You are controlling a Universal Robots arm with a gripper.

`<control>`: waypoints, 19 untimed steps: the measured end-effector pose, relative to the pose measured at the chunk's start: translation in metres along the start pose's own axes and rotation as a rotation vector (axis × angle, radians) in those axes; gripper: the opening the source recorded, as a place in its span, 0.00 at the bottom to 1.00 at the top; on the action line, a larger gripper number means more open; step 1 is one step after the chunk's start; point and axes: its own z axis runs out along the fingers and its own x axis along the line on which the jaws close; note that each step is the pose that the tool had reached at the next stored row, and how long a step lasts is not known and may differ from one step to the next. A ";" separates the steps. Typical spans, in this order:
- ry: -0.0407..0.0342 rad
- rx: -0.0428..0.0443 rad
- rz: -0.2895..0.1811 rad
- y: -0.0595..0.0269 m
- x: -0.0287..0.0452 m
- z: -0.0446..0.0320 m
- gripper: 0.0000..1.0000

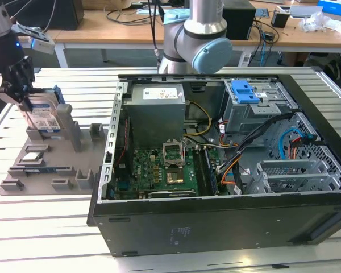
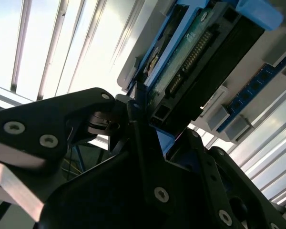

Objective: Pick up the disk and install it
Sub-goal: 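Pick up the disk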

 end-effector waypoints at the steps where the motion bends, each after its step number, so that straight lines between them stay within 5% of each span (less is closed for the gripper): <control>1: 0.0000 -0.0001 0.000 0.0001 -0.0001 -0.0031 0.37; 13: 0.0002 -0.0001 0.000 0.0017 -0.0030 -0.0476 0.37; 19: 0.0002 -0.0001 0.000 0.0028 -0.0051 -0.0793 0.37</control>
